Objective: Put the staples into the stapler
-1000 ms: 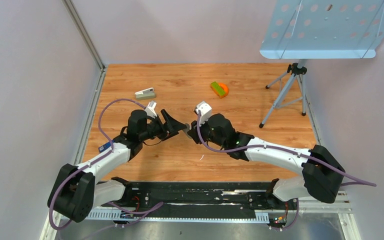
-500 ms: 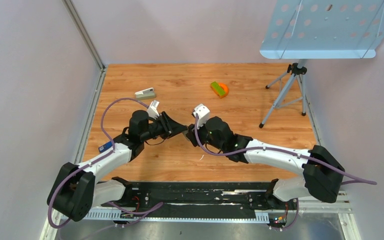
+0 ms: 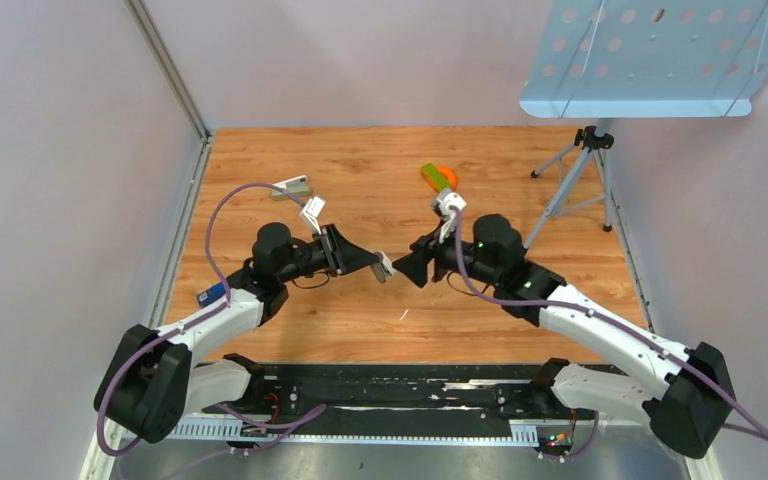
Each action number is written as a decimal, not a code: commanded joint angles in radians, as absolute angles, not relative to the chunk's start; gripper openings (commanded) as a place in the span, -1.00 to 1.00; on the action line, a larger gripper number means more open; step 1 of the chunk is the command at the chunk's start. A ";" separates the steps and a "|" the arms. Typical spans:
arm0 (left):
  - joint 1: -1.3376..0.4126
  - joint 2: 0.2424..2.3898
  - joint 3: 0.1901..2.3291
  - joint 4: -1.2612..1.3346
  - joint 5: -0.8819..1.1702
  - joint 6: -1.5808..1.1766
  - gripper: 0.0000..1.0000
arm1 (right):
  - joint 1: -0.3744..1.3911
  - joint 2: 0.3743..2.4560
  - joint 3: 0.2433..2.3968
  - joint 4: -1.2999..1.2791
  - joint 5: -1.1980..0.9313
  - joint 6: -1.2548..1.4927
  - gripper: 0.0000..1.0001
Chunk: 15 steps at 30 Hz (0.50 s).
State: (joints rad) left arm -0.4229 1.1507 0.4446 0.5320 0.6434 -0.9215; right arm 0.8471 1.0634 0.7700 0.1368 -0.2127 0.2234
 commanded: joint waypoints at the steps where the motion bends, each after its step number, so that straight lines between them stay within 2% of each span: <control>1: -0.432 1.133 0.390 0.812 0.778 -0.923 -1.00 | 0.677 1.017 0.707 0.147 -0.630 0.364 0.28; 9: -0.448 1.115 0.328 1.049 0.781 -0.991 -1.00 | 0.642 1.039 0.717 0.133 -0.838 0.365 0.23; 15: -0.449 1.190 0.296 1.316 0.824 -1.117 -1.00 | 0.640 1.111 0.758 0.130 -0.898 0.355 0.34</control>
